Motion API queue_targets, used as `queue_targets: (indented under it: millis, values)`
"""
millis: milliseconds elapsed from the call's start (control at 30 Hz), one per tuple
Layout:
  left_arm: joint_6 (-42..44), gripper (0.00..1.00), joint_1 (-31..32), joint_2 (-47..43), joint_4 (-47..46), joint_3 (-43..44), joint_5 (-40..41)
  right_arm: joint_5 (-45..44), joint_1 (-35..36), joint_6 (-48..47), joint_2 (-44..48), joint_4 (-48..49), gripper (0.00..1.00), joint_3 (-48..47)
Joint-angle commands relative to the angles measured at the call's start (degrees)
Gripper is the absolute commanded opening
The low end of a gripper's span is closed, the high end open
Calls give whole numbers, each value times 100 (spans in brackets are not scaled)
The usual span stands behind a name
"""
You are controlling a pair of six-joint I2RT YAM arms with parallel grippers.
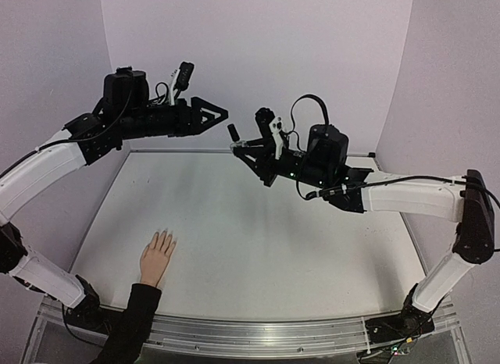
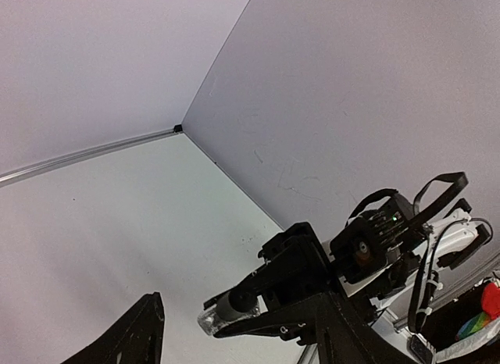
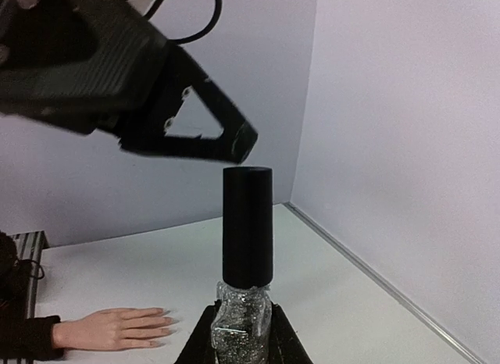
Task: Paint the nails
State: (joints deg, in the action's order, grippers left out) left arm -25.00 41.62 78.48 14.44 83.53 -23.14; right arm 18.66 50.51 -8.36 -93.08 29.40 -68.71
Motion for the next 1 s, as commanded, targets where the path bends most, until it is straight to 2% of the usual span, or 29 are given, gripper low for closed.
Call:
queue_targets:
  millis: [0, 200, 333, 500, 700, 967]
  values:
    - [65, 65, -128, -91, 437, 490, -794, 1110, -81, 40, 269, 18, 0, -36]
    - [540, 53, -155, 668, 2126, 1724, -1320, 1313, -106, 18, 219, -171, 0, -220]
    - [793, 52, -154, 890, 2727, 2053, -1302, 1239, -111, -40, 195, -315, 0, -320]
    - [922, 54, -154, 903, 2835, 2047, -1307, 1179, -117, -69, 217, -364, 0, -372]
    - [959, 52, -150, 876, 2781, 1957, -1343, 1207, -120, -76, 152, -469, 0, -533]
    - [922, 38, -154, 942, 2679, 2003, -1272, 1271, -120, -26, 18, -531, 0, -649]
